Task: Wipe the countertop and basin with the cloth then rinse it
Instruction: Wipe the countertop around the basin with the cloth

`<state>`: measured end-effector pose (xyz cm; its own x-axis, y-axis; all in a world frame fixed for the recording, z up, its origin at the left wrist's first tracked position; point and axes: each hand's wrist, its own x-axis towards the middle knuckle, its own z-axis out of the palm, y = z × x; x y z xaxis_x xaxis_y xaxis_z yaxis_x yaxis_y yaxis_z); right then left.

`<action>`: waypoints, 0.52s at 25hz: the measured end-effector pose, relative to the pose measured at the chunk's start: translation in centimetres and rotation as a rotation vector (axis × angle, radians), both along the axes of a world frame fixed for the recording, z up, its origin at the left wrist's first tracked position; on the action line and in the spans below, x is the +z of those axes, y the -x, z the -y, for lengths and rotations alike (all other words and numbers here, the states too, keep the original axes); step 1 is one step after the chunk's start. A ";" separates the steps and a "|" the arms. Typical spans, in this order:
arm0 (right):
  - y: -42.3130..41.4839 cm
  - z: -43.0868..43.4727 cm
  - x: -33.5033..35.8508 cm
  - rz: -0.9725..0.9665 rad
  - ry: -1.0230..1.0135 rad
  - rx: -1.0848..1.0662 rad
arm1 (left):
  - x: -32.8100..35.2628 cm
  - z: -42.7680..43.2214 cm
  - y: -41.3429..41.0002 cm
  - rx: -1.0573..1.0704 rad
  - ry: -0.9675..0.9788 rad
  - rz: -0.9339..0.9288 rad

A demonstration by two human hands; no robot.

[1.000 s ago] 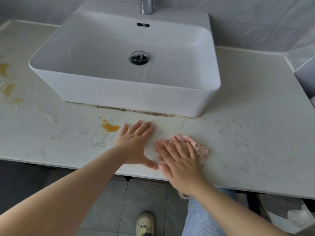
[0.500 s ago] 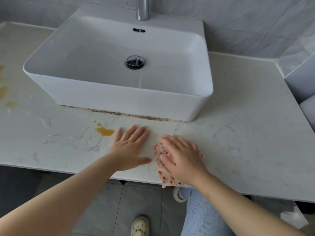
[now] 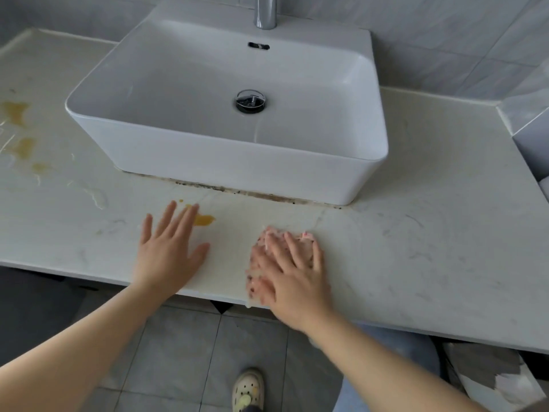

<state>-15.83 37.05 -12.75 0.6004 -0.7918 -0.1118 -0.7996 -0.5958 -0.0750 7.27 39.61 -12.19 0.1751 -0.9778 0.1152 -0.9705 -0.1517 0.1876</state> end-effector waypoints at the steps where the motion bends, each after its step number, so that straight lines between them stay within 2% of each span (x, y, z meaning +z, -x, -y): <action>1: 0.5 0.9 0.0 -0.013 0.025 0.049 | 0.0 -0.4 -0.9 0.077 -0.039 -0.009; 2: 1.4 2.6 0.0 -0.028 0.043 0.024 | -0.1 -0.7 -1.7 0.140 -0.074 0.003; 5: 2.7 5.5 0.6 -0.031 -0.042 -0.416 | -0.8 -1.0 -3.4 0.293 -0.168 0.031; 6: 1.8 4.7 0.6 -0.023 -0.039 -0.478 | -0.9 -1.0 -3.6 0.314 -0.191 0.044; 7: 0.5 3.4 0.2 0.005 -0.042 -0.441 | -1.0 -0.9 -3.7 0.315 -0.213 0.052; 10: -0.4 0.2 -0.2 0.000 0.031 -0.028 | -1.2 -0.8 -3.8 0.297 -0.244 0.065; 11: 0.7 1.5 0.0 -0.022 0.052 0.036 | -1.1 -0.8 -3.7 0.296 -0.248 0.071; 12: 1.8 3.3 0.1 -0.043 0.034 -0.022 | -1.2 -0.8 -3.7 0.296 -0.244 0.073; 13: 2.5 4.8 0.3 -0.033 0.000 -0.192 | -1.2 -0.8 -3.7 0.296 -0.238 0.071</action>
<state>-18.30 32.30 -12.45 0.4345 -0.8914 -0.1289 -0.9006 -0.4322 -0.0468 11.00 40.42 -13.39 0.4533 -0.8871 -0.0871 -0.8876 -0.4581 0.0468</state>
